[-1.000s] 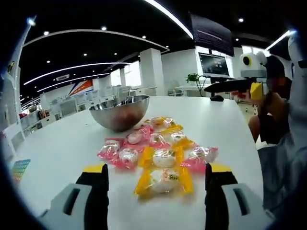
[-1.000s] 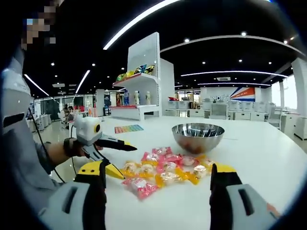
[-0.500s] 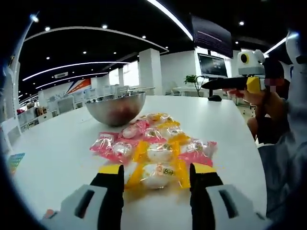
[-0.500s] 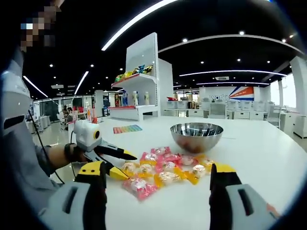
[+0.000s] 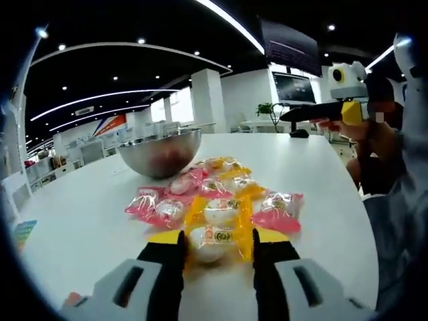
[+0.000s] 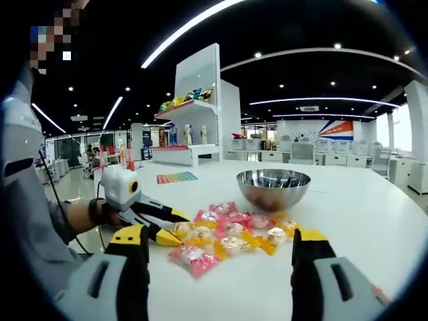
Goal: Pick up the marshmallows scattered on the table and place them into the bowl on the table
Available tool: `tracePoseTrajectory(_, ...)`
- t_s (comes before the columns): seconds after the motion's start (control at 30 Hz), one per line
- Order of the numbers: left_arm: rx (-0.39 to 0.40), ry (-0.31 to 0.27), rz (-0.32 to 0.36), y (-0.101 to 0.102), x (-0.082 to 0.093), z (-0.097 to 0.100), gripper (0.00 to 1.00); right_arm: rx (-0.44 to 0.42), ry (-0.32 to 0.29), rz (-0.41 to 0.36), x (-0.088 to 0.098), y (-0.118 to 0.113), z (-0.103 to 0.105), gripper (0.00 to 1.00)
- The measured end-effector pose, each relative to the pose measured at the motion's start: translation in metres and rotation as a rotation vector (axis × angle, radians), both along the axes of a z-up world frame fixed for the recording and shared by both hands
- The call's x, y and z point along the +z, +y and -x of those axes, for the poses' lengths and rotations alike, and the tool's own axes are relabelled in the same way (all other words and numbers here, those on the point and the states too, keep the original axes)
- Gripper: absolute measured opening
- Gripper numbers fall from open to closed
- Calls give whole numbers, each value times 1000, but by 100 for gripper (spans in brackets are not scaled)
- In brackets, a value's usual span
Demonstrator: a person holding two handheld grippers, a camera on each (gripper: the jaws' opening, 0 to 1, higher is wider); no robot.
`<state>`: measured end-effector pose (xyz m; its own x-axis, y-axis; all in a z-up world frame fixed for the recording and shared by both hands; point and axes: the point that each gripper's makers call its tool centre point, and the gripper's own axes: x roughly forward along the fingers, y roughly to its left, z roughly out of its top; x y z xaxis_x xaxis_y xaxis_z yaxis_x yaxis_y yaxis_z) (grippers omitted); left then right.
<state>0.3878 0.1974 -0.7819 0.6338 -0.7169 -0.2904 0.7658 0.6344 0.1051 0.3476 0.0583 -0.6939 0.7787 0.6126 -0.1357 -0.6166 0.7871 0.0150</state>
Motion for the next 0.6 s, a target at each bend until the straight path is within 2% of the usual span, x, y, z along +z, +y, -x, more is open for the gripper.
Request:
tracePoseTrajectory(0.13,4,-3,3,1,1,0,37,-1,0,15,-3,1,0,84)
tracePoseTrajectory(0.2,10,-1,-3,1,-1,0,30,2,4,18,-4,2,0,83)
tracePoseTrajectory(0.43,21,-6,0,3,0,-3,29,6,9,24,-7,4,0,83)
tracePoseTrajectory(0.6,27,-46,-10,5,3,-3,28,7,15,29,-9,4,0,82)
